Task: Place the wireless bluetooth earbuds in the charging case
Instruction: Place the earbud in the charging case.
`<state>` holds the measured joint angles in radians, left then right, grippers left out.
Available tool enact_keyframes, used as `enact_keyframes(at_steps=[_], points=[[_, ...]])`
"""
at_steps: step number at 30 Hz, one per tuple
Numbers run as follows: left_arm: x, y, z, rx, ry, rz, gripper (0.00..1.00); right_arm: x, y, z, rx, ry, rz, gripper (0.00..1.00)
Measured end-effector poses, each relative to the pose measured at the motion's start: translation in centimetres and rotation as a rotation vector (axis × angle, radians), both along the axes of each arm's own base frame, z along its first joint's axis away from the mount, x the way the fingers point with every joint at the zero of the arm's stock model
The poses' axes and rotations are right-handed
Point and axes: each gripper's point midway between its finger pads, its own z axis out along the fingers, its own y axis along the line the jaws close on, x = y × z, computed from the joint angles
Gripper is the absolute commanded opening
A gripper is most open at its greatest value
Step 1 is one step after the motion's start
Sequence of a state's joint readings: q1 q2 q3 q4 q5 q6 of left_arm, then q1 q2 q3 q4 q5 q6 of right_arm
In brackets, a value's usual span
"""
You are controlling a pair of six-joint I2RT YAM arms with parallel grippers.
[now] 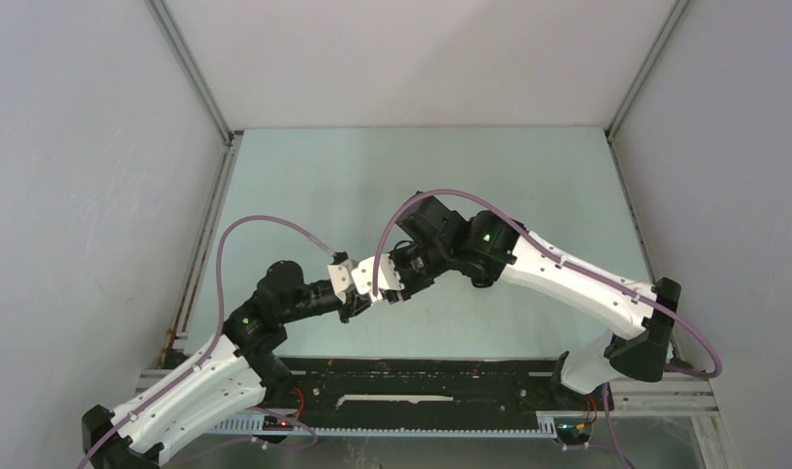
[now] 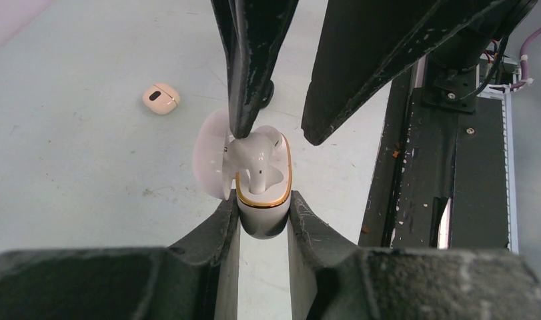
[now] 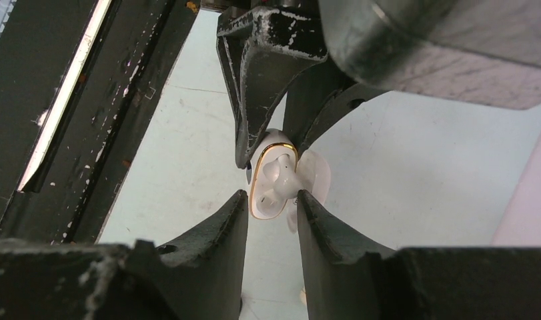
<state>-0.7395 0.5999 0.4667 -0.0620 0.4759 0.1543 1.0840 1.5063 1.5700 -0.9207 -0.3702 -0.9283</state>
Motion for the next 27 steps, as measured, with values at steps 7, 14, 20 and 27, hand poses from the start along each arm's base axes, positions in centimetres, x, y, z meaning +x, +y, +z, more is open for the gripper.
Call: enact_keyframes(at_steps=[7,14,20,27], points=[[0.0,0.0,0.0,-0.002,0.005,0.002,0.00,-0.1,0.3,0.0,0.007,-0.003,0.005,0.32],[0.0,0.0,0.0,-0.003,0.005,0.002,0.00,-0.1,0.3,-0.2,0.006,-0.003,0.006,0.32],[0.0,0.0,0.0,-0.002,0.006,0.003,0.00,-0.1,0.1,-0.2,0.016,0.036,0.000,0.32],[0.2,0.1,0.0,-0.001,0.005,0.014,0.00,3.0,-3.8,1.5,0.136,0.166,-0.146,0.51]])
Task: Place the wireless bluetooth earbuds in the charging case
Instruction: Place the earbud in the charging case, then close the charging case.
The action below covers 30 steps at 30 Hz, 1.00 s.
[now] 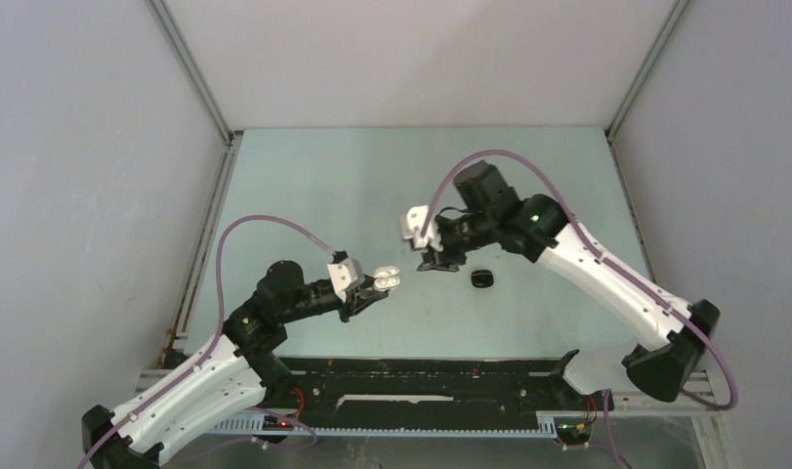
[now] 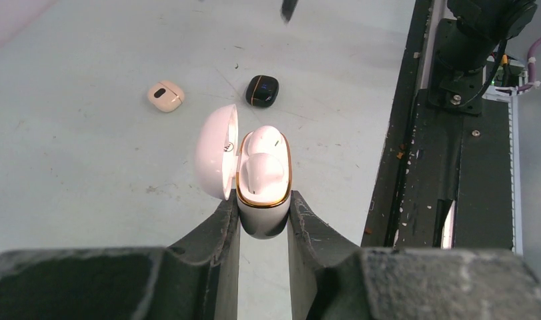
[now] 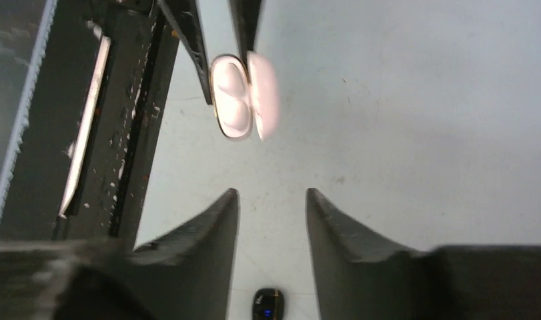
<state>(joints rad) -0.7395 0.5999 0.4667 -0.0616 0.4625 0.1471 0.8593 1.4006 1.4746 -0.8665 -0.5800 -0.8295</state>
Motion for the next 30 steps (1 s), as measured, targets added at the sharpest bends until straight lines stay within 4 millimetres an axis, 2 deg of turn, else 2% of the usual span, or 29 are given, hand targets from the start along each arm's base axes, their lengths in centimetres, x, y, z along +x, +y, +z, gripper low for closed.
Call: enact_keyframes(at_steps=[3,5,7,10,14,17,25,30], points=[[0.1,0.0,-0.1,0.000,0.006,0.009,0.00,1.3,-2.3,0.4,0.082,0.095,-0.102,0.81],[0.1,0.0,-0.1,0.001,0.010,0.009,0.00,2.2,-3.3,0.4,0.149,0.188,-0.161,0.86],[0.1,0.0,-0.2,0.002,0.014,0.008,0.00,2.9,-3.5,-0.1,0.204,0.284,-0.183,0.95],[0.0,-0.3,-0.4,0.003,0.026,-0.004,0.00,3.0,-2.9,-1.5,0.226,0.426,-0.157,0.94],[-0.2,-0.5,-0.8,0.010,0.042,-0.026,0.00,1.8,-2.0,-3.6,0.195,0.517,-0.101,0.88],[-0.3,-0.7,-0.9,0.012,0.050,-0.036,0.00,0.5,-1.1,-3.8,0.184,0.505,-0.043,0.84],[-0.4,-0.8,-1.3,0.015,0.077,-0.042,0.00,-3.4,1.2,-5.4,0.102,0.425,0.099,0.83],[-0.4,-0.8,-1.3,0.014,0.084,-0.037,0.00,-4.1,1.4,-6.0,0.075,0.402,0.118,0.83]])
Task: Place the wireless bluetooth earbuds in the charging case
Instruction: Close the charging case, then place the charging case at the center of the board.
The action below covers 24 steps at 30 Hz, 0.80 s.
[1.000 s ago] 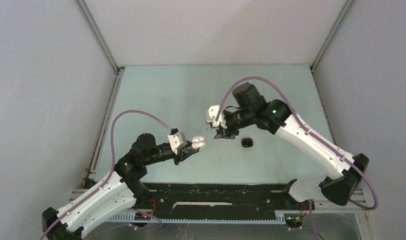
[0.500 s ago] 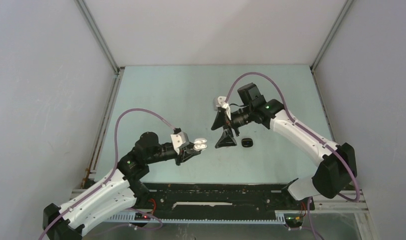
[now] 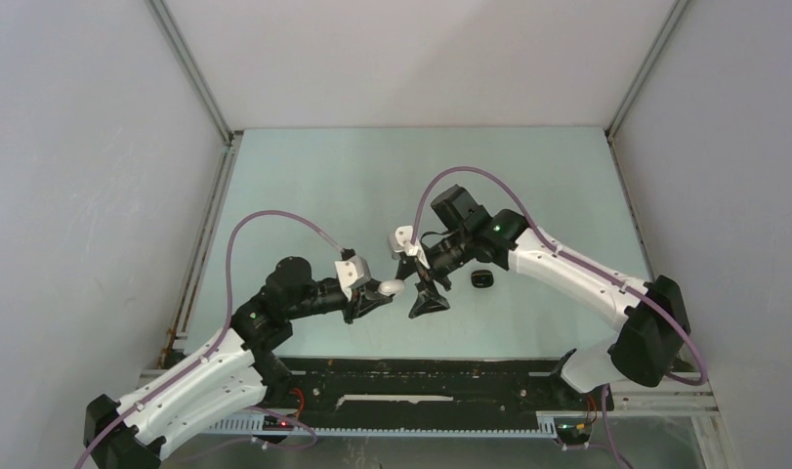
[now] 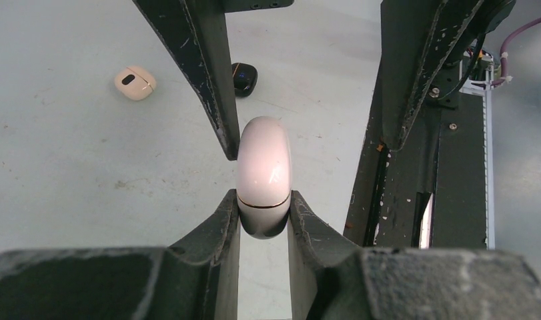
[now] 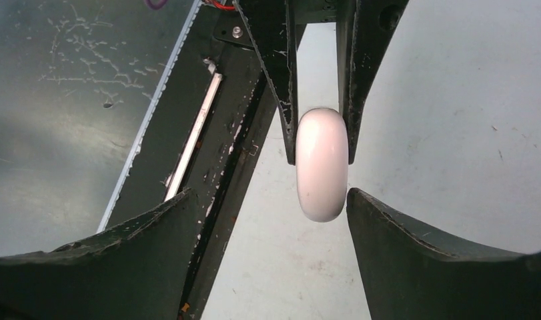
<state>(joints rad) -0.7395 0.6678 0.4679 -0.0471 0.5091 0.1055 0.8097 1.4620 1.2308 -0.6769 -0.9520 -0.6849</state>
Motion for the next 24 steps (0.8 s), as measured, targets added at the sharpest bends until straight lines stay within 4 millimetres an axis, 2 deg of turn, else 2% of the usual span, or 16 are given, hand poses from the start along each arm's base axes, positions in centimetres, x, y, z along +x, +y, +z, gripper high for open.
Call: enact_keyframes(at_steps=[5,10,16,20,22,24], points=[[0.1,0.0,-0.1,0.002,0.002,0.003,0.01,0.3,-0.2,-0.4,-0.019,-0.016,-0.014,0.82],[0.2,0.0,-0.2,0.007,0.006,0.009,0.01,1.8,-0.8,-0.6,-0.034,-0.024,-0.066,0.82],[0.2,0.0,-0.2,0.007,0.006,0.010,0.01,6.4,-3.0,-0.8,-0.048,0.008,-0.237,0.85],[0.4,0.0,-0.5,0.015,0.017,0.021,0.03,9.9,-4.9,-0.3,-0.051,0.012,-0.396,0.91],[0.8,-0.1,-0.7,0.021,0.040,0.037,0.07,11.6,-6.1,0.2,-0.042,-0.015,-0.491,0.99],[1.2,-0.4,-0.8,0.025,0.084,0.060,0.08,12.8,-7.5,0.9,-0.022,-0.051,-0.588,1.00]])
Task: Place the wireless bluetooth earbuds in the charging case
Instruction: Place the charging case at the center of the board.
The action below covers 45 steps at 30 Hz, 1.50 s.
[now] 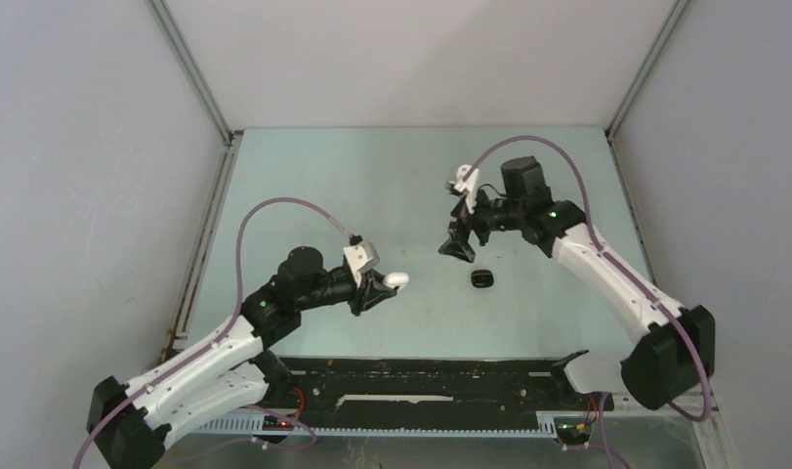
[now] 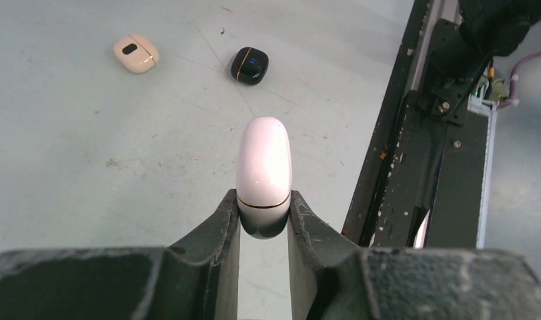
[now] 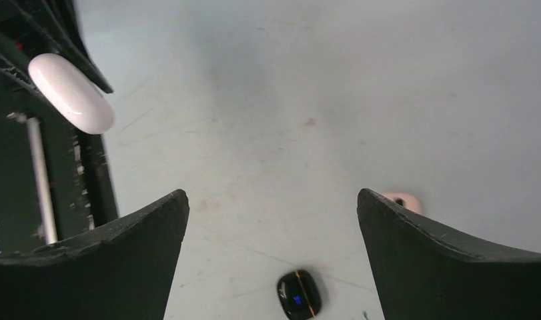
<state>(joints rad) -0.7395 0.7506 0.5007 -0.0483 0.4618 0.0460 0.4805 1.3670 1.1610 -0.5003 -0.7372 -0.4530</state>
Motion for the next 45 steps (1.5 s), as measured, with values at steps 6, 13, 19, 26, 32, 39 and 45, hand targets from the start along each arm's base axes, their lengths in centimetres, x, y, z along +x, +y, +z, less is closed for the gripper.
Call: enact_keyframes(at_steps=[6,13,19,26,32,39,45], points=[[2.8,-2.3,1.1,-0.036,0.190,0.141,0.09,3.4,-4.9,3.7,0.082,-0.124,-0.289,1.00],[6.9,-7.4,-1.4,-0.127,0.477,0.311,0.10,5.6,-8.0,5.1,0.145,-0.142,-0.444,1.00],[10.2,-12.0,-5.0,-0.149,0.731,0.403,0.16,5.2,-8.5,4.9,0.151,-0.141,-0.461,1.00],[11.8,-14.9,-7.8,-0.103,0.888,0.454,0.22,4.9,-8.6,6.4,0.184,-0.197,-0.453,1.00],[10.8,-15.8,-12.1,0.008,1.030,0.474,0.28,4.9,-8.6,6.1,0.184,-0.193,-0.449,1.00],[8.4,-14.6,-14.6,0.129,1.123,0.479,0.36,4.9,-8.6,5.9,0.181,-0.189,-0.449,1.00],[7.2,-13.9,-15.7,0.201,1.154,0.474,0.46,5.1,-8.5,5.3,0.174,-0.172,-0.449,1.00]])
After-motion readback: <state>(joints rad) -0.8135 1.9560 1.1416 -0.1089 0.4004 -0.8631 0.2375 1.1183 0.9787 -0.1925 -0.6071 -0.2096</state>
